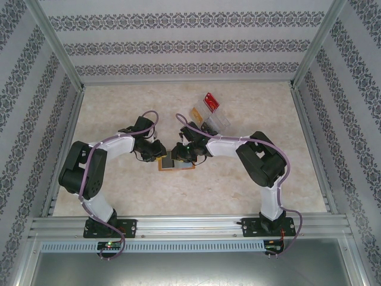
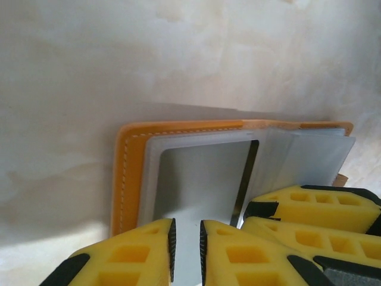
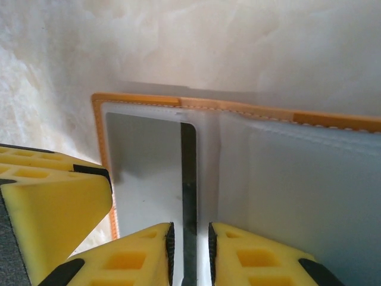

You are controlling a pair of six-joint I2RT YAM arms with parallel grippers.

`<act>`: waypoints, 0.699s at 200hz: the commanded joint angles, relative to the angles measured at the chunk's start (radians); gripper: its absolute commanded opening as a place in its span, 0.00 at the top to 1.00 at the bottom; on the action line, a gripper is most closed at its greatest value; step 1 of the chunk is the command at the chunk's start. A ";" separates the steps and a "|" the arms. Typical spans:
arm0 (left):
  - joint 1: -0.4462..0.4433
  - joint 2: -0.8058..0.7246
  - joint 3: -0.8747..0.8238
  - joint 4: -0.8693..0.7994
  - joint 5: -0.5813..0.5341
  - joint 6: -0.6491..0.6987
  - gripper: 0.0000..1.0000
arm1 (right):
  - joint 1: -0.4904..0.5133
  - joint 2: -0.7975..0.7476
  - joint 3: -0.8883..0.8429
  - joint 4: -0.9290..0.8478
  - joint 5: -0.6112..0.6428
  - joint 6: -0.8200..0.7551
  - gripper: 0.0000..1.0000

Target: Take the credit cards out of the card holder

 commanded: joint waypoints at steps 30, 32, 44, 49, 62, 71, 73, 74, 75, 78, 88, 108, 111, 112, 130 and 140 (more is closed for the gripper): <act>-0.008 -0.006 -0.009 -0.017 -0.086 0.022 0.85 | -0.014 0.028 -0.008 0.018 -0.034 0.016 0.77; -0.008 -0.006 -0.010 -0.018 -0.087 0.023 0.85 | -0.015 0.028 -0.009 0.020 -0.036 0.017 0.77; -0.008 0.000 -0.014 -0.021 -0.089 0.027 0.87 | -0.019 0.031 -0.012 0.030 -0.046 0.020 0.77; -0.008 0.004 -0.015 -0.021 -0.087 0.028 0.88 | -0.019 0.031 -0.014 0.035 -0.049 0.022 0.78; -0.009 0.013 -0.017 -0.017 -0.084 0.028 0.89 | -0.021 0.032 -0.016 0.045 -0.060 0.023 0.78; -0.009 0.017 -0.019 -0.014 -0.082 0.026 0.89 | -0.022 0.034 -0.019 0.053 -0.063 0.027 0.79; -0.009 0.018 -0.021 -0.013 -0.082 0.026 0.90 | -0.022 0.034 -0.019 0.054 -0.065 0.027 0.79; -0.009 0.018 -0.021 -0.013 -0.082 0.027 0.90 | -0.022 0.034 -0.019 0.055 -0.065 0.026 0.79; -0.009 0.018 -0.021 -0.012 -0.081 0.026 0.90 | -0.021 0.034 -0.019 0.055 -0.067 0.027 0.79; -0.008 0.018 -0.022 -0.011 -0.082 0.026 0.90 | -0.023 0.036 -0.021 0.058 -0.069 0.028 0.79; -0.008 0.019 -0.023 -0.010 -0.083 0.026 0.90 | -0.025 0.036 -0.024 0.066 -0.073 0.030 0.79; -0.008 0.028 -0.028 -0.009 -0.084 0.030 0.90 | -0.028 0.035 -0.029 0.080 -0.084 0.030 0.80; -0.009 0.030 -0.028 -0.007 -0.082 0.029 0.90 | -0.028 0.036 -0.030 0.084 -0.086 0.032 0.80; -0.008 0.030 -0.028 -0.007 -0.082 0.029 0.90 | -0.028 0.035 -0.030 0.085 -0.086 0.032 0.80; -0.008 0.044 -0.035 0.004 -0.074 0.028 0.92 | -0.031 0.038 -0.031 0.092 -0.093 0.032 0.80; -0.009 0.050 -0.039 0.011 -0.067 0.026 0.92 | -0.033 0.039 -0.033 0.097 -0.098 0.033 0.81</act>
